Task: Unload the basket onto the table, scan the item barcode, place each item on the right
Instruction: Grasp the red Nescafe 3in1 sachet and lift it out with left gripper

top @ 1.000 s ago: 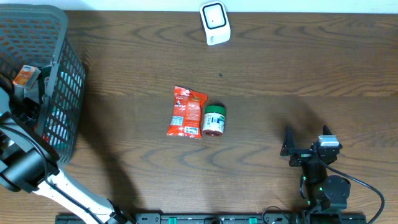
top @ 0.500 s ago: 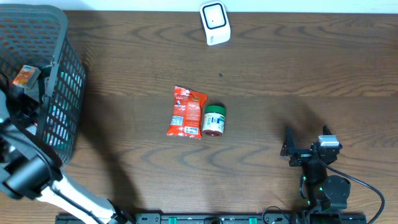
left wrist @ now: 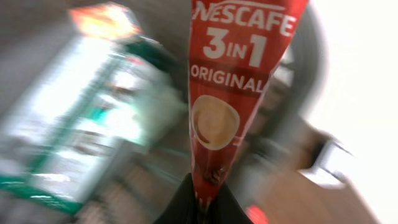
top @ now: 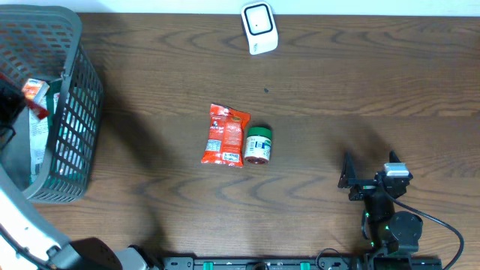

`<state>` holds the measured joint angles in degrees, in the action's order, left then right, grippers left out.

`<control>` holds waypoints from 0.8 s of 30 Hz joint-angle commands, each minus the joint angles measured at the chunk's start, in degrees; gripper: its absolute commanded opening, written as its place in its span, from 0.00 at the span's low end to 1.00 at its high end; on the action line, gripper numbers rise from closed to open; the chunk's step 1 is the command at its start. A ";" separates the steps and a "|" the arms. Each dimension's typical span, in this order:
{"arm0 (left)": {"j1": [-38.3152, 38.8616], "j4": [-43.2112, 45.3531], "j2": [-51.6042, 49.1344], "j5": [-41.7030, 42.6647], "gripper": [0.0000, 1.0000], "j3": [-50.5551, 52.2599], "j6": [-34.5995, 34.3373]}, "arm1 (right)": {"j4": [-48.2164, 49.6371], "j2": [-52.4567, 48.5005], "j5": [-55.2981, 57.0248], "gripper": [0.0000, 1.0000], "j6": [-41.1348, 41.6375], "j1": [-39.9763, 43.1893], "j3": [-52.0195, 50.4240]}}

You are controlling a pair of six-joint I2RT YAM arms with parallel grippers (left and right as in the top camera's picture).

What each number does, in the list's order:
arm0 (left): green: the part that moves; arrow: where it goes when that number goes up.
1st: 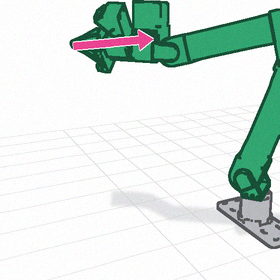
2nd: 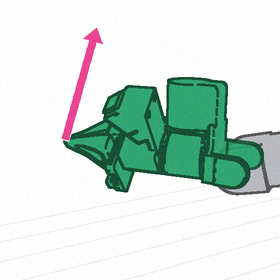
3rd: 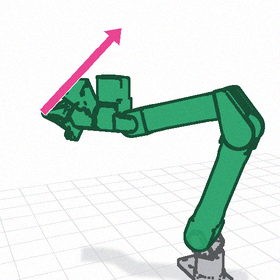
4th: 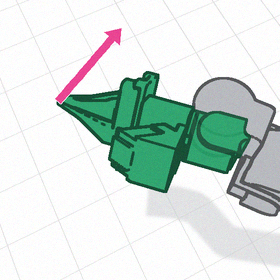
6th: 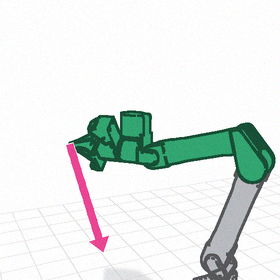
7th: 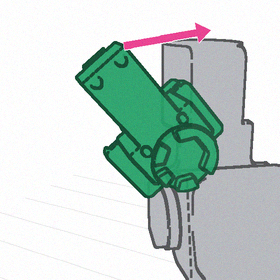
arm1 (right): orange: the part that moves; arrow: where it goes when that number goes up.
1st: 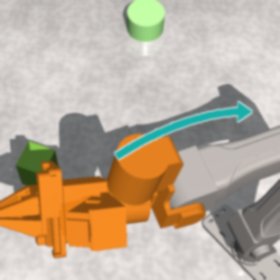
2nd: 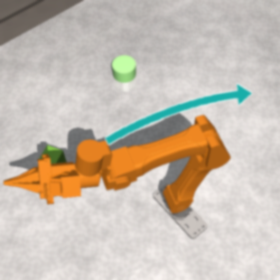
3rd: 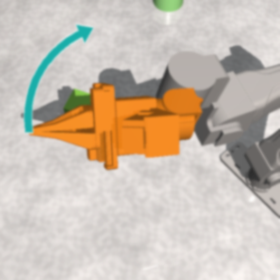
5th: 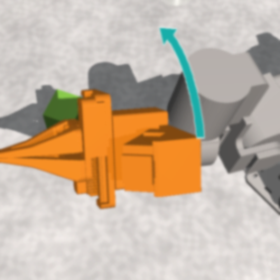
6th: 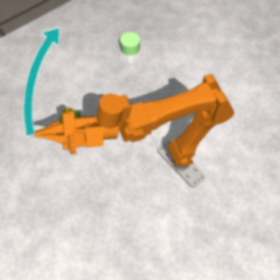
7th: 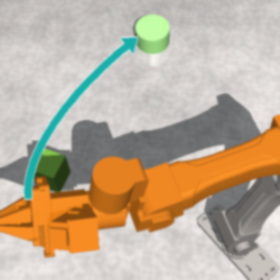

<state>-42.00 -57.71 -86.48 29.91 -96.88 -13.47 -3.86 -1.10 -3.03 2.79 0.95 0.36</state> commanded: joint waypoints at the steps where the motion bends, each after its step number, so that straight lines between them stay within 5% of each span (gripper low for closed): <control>1: 0.31 -2.38 1.31 23.45 0.07 -0.70 1.73 | -0.22 0.07 -0.04 0.99 -0.04 0.72 -0.07; 6: 4.02 -7.89 1.27 36.92 0.07 -0.02 8.20 | -0.22 0.07 -0.02 0.99 -0.04 0.72 -0.07; 18: 24.20 -9.29 0.96 46.62 0.07 1.33 12.50 | 0.59 0.07 -1.16 0.99 0.39 0.72 -0.07; 24: 35.80 -8.90 0.57 49.20 0.07 1.38 13.07 | 0.46 0.02 -6.40 0.99 14.78 0.70 -0.07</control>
<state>-10.46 -66.89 -85.38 75.48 -95.79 -2.20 -3.49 -1.10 -6.26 7.99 0.95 0.36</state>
